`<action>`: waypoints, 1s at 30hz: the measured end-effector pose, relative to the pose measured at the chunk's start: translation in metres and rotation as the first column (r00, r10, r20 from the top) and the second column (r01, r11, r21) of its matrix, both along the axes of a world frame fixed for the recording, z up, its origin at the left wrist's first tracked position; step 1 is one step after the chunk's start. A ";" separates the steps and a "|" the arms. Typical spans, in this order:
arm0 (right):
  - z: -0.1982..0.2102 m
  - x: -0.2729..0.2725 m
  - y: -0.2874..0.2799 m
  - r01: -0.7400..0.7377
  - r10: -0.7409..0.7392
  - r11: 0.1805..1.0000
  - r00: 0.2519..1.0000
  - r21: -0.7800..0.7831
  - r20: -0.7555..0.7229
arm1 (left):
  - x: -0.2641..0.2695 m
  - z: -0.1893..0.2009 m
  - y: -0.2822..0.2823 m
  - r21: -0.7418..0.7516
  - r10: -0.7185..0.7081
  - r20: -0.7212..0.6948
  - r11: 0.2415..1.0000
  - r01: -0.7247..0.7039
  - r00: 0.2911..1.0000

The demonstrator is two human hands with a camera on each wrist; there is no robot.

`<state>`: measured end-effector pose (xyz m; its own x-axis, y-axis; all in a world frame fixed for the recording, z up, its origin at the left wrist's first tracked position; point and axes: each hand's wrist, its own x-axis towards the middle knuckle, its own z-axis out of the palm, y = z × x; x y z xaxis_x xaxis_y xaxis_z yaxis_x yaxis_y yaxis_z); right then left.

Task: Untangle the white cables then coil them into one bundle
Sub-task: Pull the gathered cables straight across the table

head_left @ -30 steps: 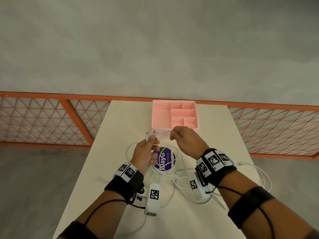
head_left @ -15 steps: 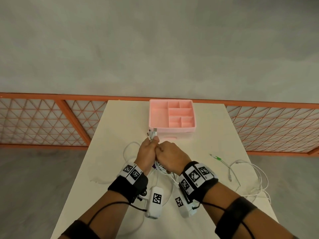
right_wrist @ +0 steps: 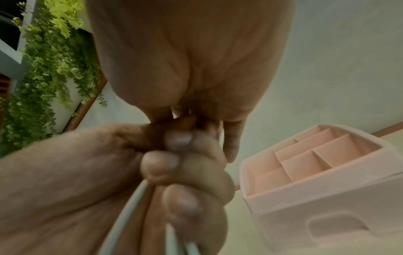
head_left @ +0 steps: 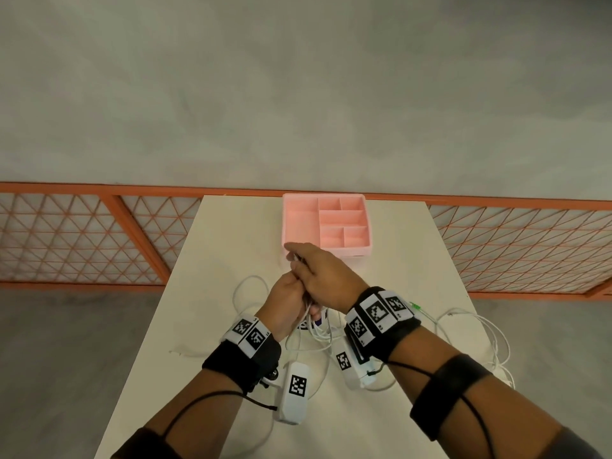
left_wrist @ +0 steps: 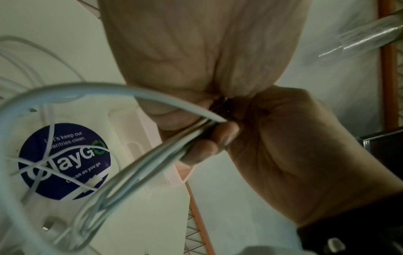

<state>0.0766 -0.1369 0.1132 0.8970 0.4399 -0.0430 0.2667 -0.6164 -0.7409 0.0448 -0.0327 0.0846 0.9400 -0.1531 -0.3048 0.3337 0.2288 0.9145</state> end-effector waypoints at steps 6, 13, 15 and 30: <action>-0.002 -0.004 0.003 0.069 -0.076 0.994 0.994 0.086 0.083 | -0.002 -0.001 0.000 -0.039 0.047 0.006 0.998 -0.047 0.999; -0.004 -0.007 -0.003 0.106 -0.113 0.988 0.992 0.115 0.056 | -0.004 -0.002 0.000 0.020 0.004 0.012 1.000 -0.004 1.000; -0.003 -0.008 -0.004 0.127 -0.113 0.964 0.991 0.235 -0.069 | -0.003 -0.001 -0.001 0.015 0.004 0.010 1.000 -0.005 1.000; -0.033 -0.017 -0.017 0.104 0.013 0.962 0.907 0.253 -0.420 | 0.022 -0.006 0.034 -0.593 0.283 -0.173 0.734 -0.329 0.943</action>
